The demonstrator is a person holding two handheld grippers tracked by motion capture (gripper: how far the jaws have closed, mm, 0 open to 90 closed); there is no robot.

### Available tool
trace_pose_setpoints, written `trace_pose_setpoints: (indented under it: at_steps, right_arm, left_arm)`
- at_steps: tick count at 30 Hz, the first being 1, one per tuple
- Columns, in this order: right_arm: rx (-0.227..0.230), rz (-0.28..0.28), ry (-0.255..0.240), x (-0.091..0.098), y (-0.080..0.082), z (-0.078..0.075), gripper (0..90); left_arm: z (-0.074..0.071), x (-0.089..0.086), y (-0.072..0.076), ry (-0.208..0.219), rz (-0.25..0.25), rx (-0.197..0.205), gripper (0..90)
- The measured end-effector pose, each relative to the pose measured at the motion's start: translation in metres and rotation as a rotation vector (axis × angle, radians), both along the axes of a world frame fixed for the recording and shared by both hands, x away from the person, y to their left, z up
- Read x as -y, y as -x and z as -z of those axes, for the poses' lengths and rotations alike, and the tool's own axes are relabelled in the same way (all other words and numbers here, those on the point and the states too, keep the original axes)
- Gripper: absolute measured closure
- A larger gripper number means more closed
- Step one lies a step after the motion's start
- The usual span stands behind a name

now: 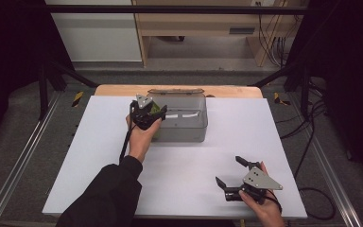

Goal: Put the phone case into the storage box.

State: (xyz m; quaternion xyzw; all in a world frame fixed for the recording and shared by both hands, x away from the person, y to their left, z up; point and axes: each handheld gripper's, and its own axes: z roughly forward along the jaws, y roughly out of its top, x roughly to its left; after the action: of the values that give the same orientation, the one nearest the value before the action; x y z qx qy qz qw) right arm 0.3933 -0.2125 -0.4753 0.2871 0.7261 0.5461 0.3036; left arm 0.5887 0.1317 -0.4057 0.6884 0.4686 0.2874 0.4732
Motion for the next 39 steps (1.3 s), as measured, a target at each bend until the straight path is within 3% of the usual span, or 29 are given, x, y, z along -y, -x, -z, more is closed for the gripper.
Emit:
trace_pose_setpoints:
  at_steps: [9,15,20,29,39]
  right_arm:
    - [0.000,0.002,-0.002,0.000,0.000,0.000,2.7]
    - [-0.001,0.008,-0.008,0.001,0.000,0.000,2.6]
    - [0.005,0.004,-0.010,0.001,0.000,-0.001,2.6]
    - [-0.001,0.004,-0.013,0.001,0.000,0.000,2.7]
    - [-0.001,0.003,-0.023,0.002,-0.001,0.000,2.6]
  left_arm:
    - [-0.002,-0.001,0.000,0.034,0.004,0.024,21.1]
    - [-0.002,0.000,0.000,0.036,0.022,0.046,10.5]
    - [-0.006,0.001,0.003,0.042,0.061,0.100,4.1]
    - [-0.009,0.002,0.005,0.052,0.086,0.144,2.4]
    - [-0.016,0.010,0.011,0.073,0.147,0.208,2.6]
